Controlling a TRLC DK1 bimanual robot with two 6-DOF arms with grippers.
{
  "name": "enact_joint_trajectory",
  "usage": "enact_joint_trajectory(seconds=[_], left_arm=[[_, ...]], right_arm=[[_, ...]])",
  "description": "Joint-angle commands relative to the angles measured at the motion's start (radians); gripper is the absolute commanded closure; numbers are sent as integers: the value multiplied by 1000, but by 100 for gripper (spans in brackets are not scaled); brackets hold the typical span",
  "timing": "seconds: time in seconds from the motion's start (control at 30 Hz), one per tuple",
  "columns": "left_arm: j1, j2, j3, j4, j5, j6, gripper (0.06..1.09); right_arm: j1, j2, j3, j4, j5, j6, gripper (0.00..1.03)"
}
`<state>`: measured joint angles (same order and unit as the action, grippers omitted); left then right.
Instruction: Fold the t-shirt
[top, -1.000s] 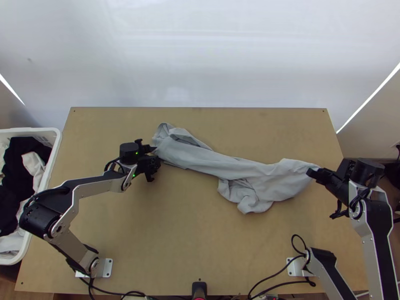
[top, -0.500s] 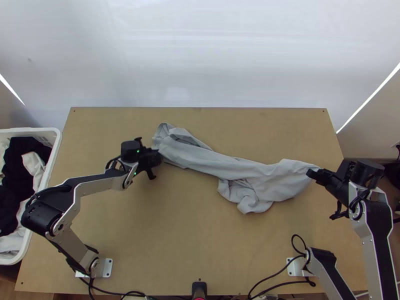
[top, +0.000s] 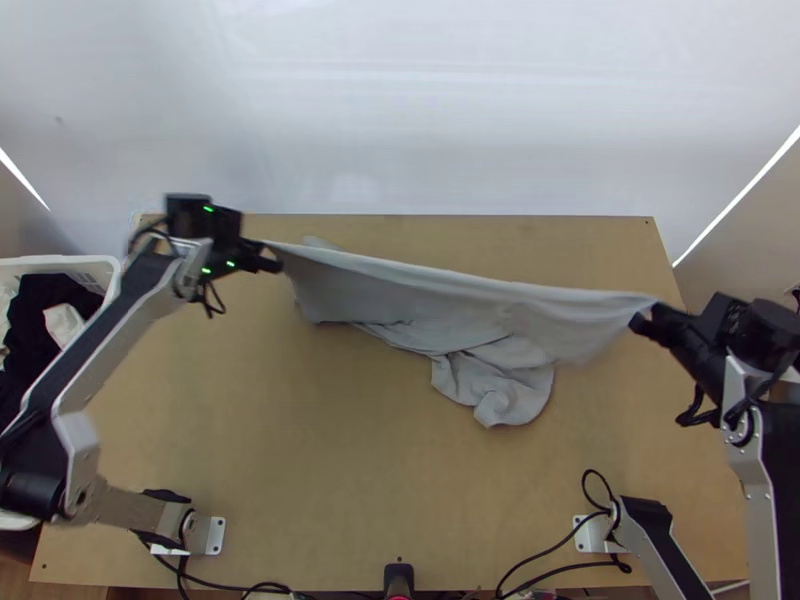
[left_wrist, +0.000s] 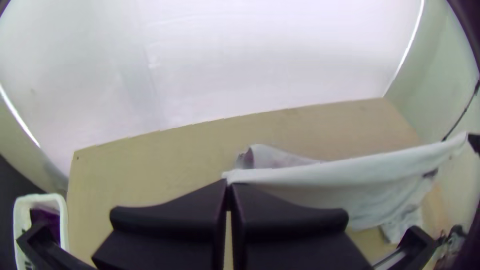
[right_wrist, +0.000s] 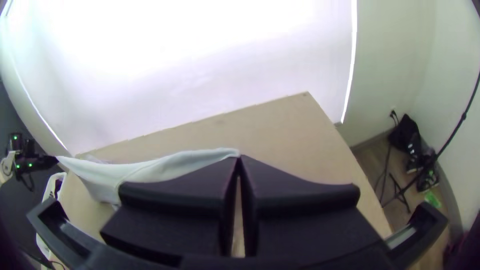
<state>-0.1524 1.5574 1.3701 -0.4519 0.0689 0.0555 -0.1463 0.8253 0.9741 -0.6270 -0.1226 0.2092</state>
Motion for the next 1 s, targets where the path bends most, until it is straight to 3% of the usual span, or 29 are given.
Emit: enact_joint_trajectory(seconds=[0.0, 0.2, 0.5, 0.77, 0.97], left_arm=[[91, -135, 147, -284, 2, -244, 105], [157, -261, 274, -419, -1, -264, 105], [172, -525, 423, -406, -1, -263, 105], [195, -761, 400, -410, -6, -287, 105], [223, -919, 365, -429, -6, -287, 105]], right_arm=[[148, 9, 153, 82, 8, -79, 100], [226, 48, 291, 139, 6, -57, 100], [254, 78, 618, 127, -5, -14, 100], [330, -81, 765, 81, -6, 29, 100], [445, -253, 759, 12, -5, 30, 100]])
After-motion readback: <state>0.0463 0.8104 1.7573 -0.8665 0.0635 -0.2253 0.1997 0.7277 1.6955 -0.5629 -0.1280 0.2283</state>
